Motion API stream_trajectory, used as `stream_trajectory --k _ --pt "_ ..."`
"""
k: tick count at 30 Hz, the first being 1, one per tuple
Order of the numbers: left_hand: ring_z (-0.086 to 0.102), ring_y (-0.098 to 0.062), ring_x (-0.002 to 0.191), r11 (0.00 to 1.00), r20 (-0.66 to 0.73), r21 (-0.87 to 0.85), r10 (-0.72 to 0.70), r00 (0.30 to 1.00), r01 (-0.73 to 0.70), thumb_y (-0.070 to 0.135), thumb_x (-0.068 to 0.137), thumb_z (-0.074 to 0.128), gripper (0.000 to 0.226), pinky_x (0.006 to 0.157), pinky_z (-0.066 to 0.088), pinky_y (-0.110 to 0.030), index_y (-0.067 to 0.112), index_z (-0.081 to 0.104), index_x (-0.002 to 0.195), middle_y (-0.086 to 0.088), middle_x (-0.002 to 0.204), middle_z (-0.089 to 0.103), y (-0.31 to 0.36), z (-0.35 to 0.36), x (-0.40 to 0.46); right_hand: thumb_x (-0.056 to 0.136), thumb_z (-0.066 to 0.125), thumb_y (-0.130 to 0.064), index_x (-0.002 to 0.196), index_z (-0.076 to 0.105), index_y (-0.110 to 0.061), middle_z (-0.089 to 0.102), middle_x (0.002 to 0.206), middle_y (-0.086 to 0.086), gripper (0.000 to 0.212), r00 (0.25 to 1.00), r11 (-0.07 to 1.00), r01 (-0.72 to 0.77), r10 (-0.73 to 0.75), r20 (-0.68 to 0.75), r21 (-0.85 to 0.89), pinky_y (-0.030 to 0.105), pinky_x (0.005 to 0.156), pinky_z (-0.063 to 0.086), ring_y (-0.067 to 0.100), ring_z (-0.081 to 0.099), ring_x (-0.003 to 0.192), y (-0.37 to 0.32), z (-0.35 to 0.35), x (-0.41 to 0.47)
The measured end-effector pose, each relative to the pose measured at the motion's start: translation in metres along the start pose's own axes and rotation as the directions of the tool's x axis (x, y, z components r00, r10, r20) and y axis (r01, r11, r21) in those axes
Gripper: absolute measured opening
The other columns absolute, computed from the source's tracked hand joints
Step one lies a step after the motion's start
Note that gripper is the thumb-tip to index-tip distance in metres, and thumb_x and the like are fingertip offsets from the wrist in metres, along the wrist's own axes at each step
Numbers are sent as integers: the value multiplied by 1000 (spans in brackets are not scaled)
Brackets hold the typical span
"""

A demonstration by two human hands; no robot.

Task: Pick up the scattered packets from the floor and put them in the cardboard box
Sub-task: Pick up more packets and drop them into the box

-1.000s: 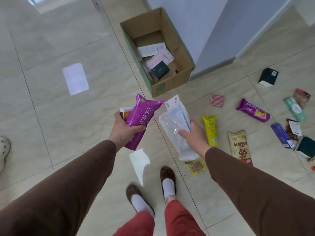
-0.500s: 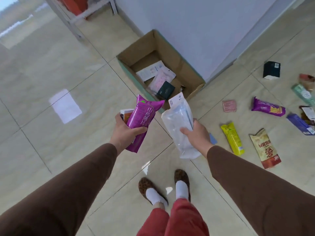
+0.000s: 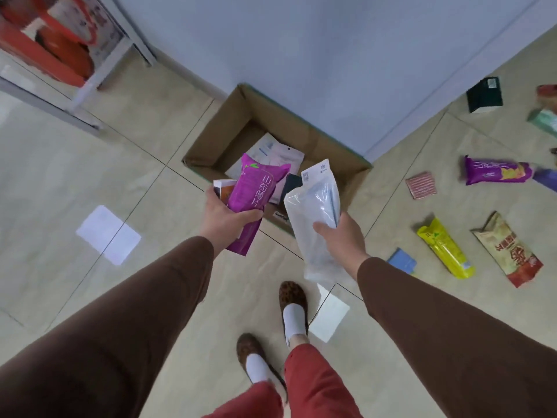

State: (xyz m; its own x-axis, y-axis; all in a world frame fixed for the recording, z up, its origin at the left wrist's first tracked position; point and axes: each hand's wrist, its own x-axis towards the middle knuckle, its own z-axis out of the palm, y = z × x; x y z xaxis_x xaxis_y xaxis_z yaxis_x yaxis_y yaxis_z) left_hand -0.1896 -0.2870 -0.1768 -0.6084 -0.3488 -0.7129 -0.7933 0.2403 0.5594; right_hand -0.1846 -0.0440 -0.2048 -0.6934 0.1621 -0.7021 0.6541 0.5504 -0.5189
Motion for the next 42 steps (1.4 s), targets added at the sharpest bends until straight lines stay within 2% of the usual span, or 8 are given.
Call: stream_trajectory --k 5,8,14,17,20,23,28,42 --pt "55 -28 122 991 8 133 13 1000 -14 41 65 91 130 94 54 -52 32 -1 157 -6 150 37 22 -9 66 88 69 -40 116 51 -21 60 100 -5 39 995 987 -67 77 -63 145 36 81 49 23 61 92 -37 31 36" --pt "50 -32 128 975 38 221 25 999 -33 45 66 90 133 97 52 -55 32 -6 157 -8 155 31 34 -15 109 86 70 -43 120 50 -24 62 106 -4 44 987 968 -105 129 -92 227 43 89 55 24 63 96 -56 51 57" --pt "34 -39 143 937 100 331 81 992 -110 61 65 85 138 110 41 -55 29 -12 158 -13 163 15 55 -12 185 84 73 -43 114 45 -25 59 101 -4 44 965 931 -108 182 -188 348 33 78 46 23 62 96 -86 92 103" --pt "22 -42 149 896 152 405 132 980 -183 71 67 76 136 115 30 -56 30 -17 157 -17 166 2 64 -14 209 85 76 -39 135 37 -22 54 111 -9 66 957 906 -93 195 -213 412 34 82 44 17 58 103 -95 111 117" --pt "20 -41 150 789 168 571 161 973 -229 67 76 72 124 118 26 -54 24 -9 159 -18 165 6 63 -22 228 90 71 -35 150 28 -23 54 132 -2 76 952 916 -86 191 -237 392 29 83 41 15 55 109 -96 122 121" --pt "28 -39 144 660 236 677 226 945 -326 49 84 71 102 116 30 -49 15 10 159 -19 159 23 56 -26 232 90 68 -32 145 39 -20 53 139 2 63 951 972 -84 144 -274 220 29 88 40 21 52 125 -87 128 116" --pt "39 -34 135 510 441 673 305 844 -536 33 88 69 68 109 36 -45 14 39 146 -14 147 41 56 -20 210 91 60 -27 139 48 -21 49 139 1 50 949 996 -89 92 -300 22 36 96 41 22 43 129 -74 125 98" --pt "48 -29 128 156 742 574 316 591 -804 37 90 67 59 105 44 -46 19 45 142 -7 143 50 90 44 52 91 60 -23 139 48 -18 51 136 5 49 877 989 -148 144 -459 26 41 99 44 27 44 124 5 31 -42"
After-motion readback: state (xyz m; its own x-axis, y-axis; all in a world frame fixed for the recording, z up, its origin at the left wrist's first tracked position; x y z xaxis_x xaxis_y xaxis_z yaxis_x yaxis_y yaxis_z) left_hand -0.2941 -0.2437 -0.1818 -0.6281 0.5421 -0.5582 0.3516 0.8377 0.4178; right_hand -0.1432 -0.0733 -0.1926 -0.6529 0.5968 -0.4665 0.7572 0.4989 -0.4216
